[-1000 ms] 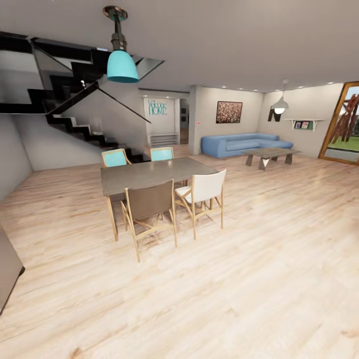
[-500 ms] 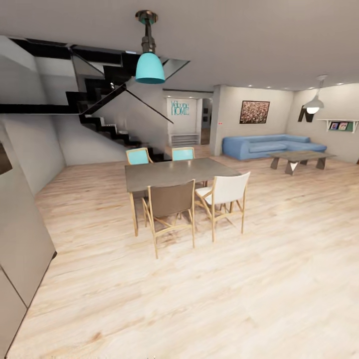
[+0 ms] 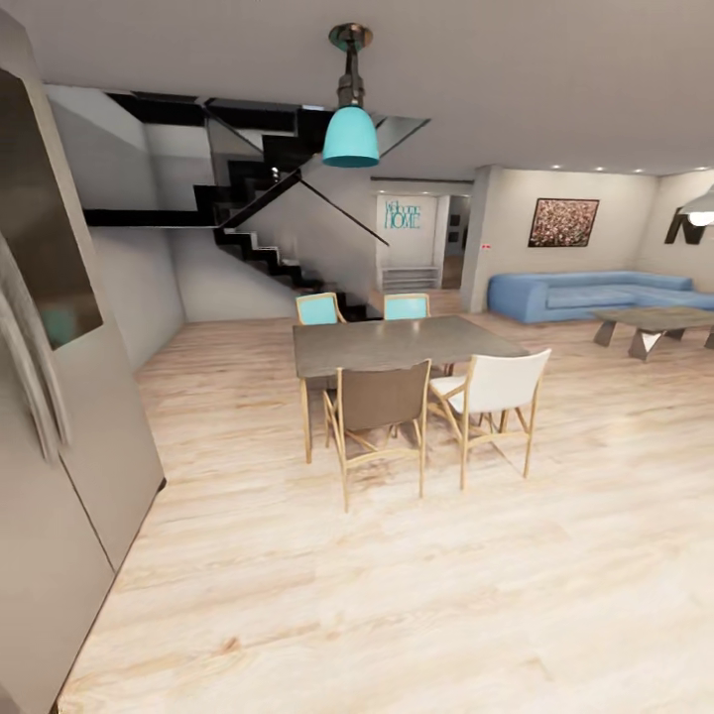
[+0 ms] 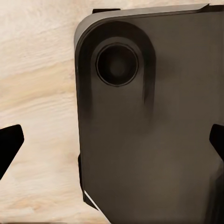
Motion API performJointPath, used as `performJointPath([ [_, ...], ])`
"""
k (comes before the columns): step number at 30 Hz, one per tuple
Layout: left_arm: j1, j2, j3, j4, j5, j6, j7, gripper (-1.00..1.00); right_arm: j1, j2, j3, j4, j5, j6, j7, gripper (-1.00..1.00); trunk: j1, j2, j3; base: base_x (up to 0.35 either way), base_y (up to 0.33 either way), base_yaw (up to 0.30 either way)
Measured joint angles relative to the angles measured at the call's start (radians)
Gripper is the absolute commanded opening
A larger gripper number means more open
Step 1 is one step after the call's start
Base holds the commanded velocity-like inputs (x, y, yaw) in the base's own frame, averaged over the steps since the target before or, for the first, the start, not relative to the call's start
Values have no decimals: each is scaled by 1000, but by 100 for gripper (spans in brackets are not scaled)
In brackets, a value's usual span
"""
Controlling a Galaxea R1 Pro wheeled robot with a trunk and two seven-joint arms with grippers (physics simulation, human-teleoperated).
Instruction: In the kitchen, take the popcorn bag from the countertop, put it into the microwave, and heat it until the popcorn is cooked so the cooked popcorn ends up inside the bag.
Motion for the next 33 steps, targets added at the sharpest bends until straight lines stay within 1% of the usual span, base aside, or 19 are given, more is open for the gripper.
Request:
performJointPath([
  [17, 0, 0, 0, 0, 0, 0, 0, 100, 0, -1, 0, 0, 1, -3, 0, 100, 0, 0, 0, 0, 0, 287],
  [23, 0, 0, 0, 0, 0, 0, 0, 100, 0, -1, 0, 4, 1, -23, 1, 100, 0, 0, 0, 0, 0, 288],
  [33, 0, 0, 0, 0, 0, 0, 0, 100, 0, -1, 0, 4, 0, -22, 1, 100, 0, 0, 0, 0, 0, 288],
])
